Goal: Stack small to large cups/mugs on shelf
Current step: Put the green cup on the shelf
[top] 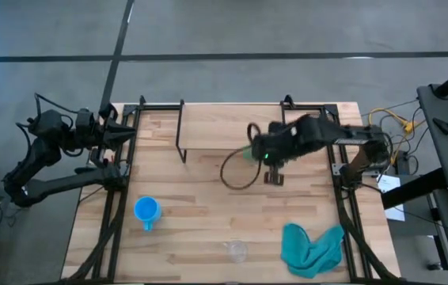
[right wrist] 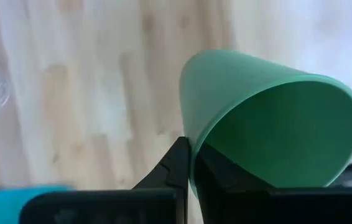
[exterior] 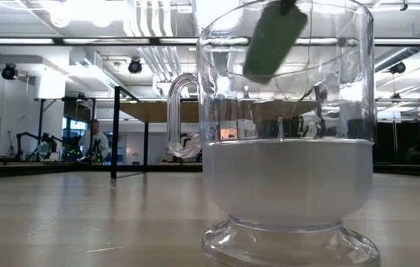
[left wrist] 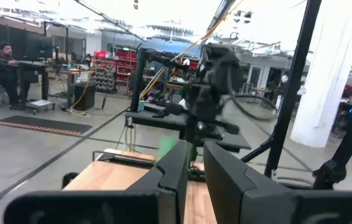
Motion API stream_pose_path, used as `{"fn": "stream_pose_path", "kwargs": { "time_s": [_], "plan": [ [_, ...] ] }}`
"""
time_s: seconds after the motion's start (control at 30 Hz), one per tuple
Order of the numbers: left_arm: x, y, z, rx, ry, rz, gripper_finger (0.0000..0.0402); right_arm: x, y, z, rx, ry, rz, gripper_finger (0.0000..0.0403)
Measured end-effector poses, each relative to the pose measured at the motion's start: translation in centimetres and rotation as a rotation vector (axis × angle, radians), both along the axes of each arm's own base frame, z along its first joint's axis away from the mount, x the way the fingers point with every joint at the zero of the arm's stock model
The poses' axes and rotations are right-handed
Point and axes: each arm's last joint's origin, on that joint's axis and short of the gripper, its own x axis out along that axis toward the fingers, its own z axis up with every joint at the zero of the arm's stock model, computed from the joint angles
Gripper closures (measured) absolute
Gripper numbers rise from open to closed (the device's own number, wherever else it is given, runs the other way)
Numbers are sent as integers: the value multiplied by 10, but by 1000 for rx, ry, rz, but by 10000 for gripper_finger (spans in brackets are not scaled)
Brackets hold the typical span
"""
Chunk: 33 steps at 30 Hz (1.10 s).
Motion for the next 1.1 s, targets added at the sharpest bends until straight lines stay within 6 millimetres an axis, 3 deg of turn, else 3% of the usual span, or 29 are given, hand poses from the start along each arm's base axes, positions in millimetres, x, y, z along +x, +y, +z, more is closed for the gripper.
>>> {"fn": "stream_pose_path", "kwargs": {
  "time_s": [0.17,0.57,0.73,1.1],
  "plan": [
    [5,2,0,-4,6,0,362,-4,-29,24,-35,-88,-37,394],
    [18,8,-3,-28,55,0,362,-32,-92,22,4,-46,-130,394],
    [19,9,-3,-26,57,-1,362,-42,-101,19,63,-45,-162,394],
    [23,10,-4,-54,64,-3,362,-34,-103,-21,93,117,-116,394]
  ]
}}
